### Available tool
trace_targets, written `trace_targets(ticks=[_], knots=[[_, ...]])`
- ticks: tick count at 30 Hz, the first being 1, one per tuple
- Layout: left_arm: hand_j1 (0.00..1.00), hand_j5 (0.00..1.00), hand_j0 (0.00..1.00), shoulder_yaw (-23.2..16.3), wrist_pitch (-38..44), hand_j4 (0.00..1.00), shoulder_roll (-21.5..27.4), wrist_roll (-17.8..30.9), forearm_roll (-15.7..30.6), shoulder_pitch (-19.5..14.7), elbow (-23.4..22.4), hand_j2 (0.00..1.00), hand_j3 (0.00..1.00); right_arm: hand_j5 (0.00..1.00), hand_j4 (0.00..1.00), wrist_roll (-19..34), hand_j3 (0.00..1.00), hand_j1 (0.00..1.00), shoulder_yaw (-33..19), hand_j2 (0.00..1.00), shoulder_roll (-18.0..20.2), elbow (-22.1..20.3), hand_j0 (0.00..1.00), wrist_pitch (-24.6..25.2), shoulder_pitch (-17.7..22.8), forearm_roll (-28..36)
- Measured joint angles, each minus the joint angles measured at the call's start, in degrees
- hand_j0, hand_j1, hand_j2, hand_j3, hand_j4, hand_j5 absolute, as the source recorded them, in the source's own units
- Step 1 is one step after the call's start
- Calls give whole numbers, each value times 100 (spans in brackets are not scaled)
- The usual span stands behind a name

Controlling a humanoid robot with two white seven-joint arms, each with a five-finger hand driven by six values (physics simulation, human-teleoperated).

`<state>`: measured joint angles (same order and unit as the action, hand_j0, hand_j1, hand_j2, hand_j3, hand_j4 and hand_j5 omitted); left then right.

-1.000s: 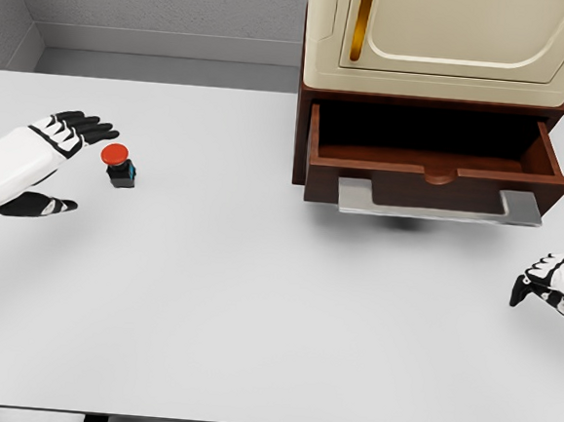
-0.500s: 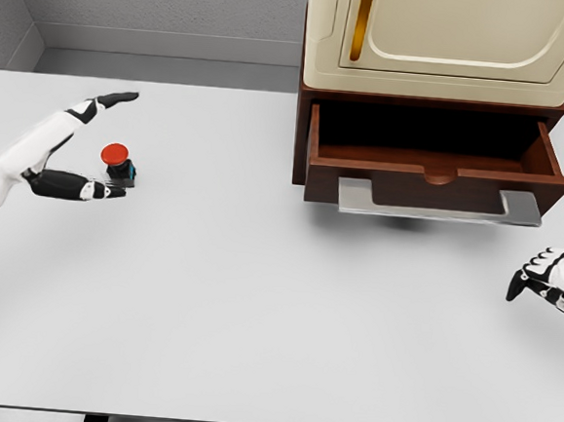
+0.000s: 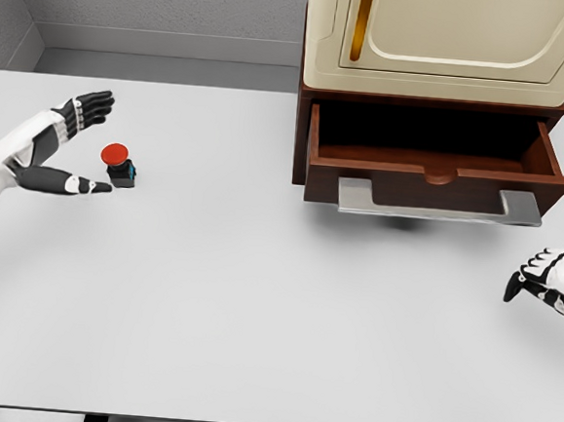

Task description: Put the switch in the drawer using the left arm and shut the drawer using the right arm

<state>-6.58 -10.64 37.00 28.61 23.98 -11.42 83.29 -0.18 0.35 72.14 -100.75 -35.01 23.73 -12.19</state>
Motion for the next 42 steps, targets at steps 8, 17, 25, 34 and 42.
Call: trace_targets(ticks=[8,17,25,34,42], knots=[[100,100,100,-13,460,100,-449,5,-62,-299,-680,100,100,44,44,-7,44,44,-17,44,54,-53,44,0,-35,-47],[100,100,100,78,439,100,-874,-44,-600,-615,-1291,100,100,44,44,2,44,44,5,44,29,-64,44,0,-105,-56],[100,100,100,195,431,100,-1028,-69,-1056,-791,-1652,100,100,46,46,-18,46,46,-3,46,29,-54,46,0,-193,-57],[100,100,100,185,433,100,-1231,-157,-1641,-835,-1889,100,100,46,46,-52,46,46,-8,46,43,-41,46,0,-193,-59],[100,100,100,147,430,100,-1357,-265,-1835,-1064,-2164,100,100,46,46,-58,46,46,-8,46,44,-32,46,0,-193,-65]])
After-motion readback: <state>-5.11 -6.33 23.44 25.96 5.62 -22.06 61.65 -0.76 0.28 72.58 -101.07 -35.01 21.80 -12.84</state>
